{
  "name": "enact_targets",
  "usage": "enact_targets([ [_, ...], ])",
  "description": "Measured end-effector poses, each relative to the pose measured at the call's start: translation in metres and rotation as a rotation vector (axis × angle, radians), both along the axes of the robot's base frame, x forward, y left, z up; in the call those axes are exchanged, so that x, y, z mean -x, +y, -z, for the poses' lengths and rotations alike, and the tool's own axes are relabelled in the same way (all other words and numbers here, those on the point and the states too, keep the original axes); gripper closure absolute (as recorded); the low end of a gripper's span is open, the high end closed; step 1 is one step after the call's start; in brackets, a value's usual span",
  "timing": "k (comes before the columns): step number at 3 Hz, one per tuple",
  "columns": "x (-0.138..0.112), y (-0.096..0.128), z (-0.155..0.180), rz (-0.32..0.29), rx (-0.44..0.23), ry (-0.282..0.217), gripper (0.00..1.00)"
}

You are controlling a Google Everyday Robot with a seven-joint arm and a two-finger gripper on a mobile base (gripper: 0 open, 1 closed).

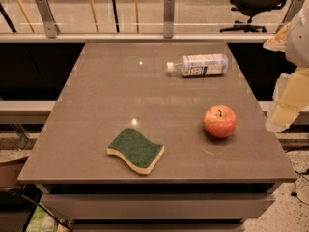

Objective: Pick apple

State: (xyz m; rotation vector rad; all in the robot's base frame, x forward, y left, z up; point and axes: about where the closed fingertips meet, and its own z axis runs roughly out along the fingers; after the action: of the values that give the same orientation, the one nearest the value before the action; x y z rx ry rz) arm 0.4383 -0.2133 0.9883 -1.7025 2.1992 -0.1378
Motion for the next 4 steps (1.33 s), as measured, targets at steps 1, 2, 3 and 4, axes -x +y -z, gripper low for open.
enact_targets([
  [1,0.0,0.0,0.0,0.0,0.0,0.0,0.0],
  [2,0.003,-0.001,-0.004,-0.026,-0.034,-0.015,0.0],
  [3,0.01,-0.005,-0.01,-0.061,-0.109,-0.038,0.0],
  [4,0.014,-0.017,-0.011,-0.1,-0.226,-0.056,0.0],
])
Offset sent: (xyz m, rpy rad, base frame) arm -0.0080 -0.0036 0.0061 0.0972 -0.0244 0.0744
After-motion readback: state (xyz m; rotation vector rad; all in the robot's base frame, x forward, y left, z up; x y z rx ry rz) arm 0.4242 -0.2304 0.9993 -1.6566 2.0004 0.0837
